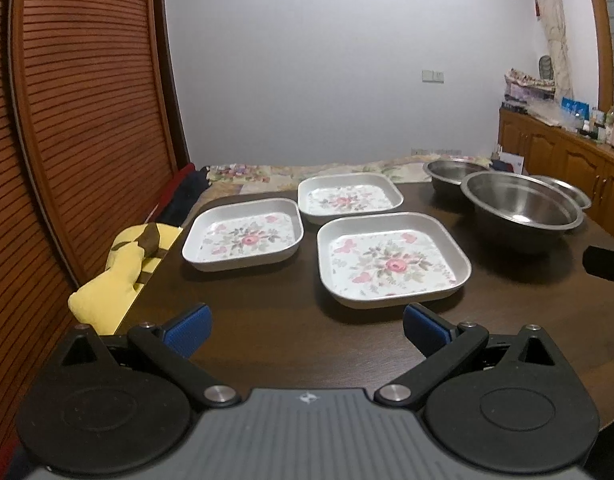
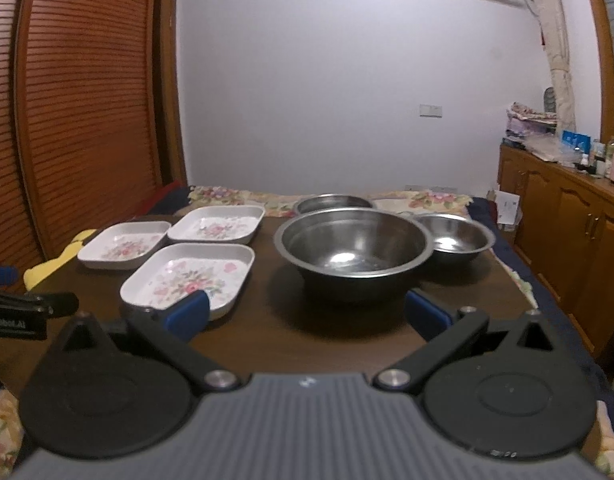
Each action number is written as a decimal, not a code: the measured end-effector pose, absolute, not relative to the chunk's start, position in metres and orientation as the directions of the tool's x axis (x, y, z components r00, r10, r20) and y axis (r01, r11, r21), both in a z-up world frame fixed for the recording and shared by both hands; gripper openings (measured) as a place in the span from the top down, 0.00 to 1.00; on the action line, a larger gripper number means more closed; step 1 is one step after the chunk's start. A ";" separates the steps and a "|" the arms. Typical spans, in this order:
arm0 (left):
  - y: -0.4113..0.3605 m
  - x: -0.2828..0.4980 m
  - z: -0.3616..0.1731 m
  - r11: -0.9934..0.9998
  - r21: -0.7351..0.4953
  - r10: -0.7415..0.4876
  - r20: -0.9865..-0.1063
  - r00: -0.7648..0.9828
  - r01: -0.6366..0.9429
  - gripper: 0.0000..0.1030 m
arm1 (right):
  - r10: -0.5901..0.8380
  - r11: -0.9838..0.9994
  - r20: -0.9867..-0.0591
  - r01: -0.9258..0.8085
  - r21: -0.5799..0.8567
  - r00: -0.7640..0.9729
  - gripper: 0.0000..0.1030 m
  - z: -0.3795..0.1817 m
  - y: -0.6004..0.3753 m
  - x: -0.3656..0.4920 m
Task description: Organize plates and bowls
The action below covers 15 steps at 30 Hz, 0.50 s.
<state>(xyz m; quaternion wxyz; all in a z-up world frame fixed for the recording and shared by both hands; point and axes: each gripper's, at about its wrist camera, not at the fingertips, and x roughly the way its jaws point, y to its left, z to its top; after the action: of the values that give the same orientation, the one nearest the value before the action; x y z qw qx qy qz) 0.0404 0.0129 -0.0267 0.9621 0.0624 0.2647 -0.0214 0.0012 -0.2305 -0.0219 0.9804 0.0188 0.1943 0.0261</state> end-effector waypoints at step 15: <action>0.045 0.088 -0.021 0.993 0.088 -0.022 -0.524 0.851 0.079 0.00 | 0.119 0.993 -0.435 -0.117 0.031 0.892 0.00 -0.020 -0.193 0.043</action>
<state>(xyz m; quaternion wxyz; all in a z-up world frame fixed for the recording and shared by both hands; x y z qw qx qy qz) 0.0879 0.0453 -0.0212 0.9607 0.0531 0.2712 -0.0262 0.0431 -0.1928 -0.0197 0.9727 0.0022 0.2239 0.0606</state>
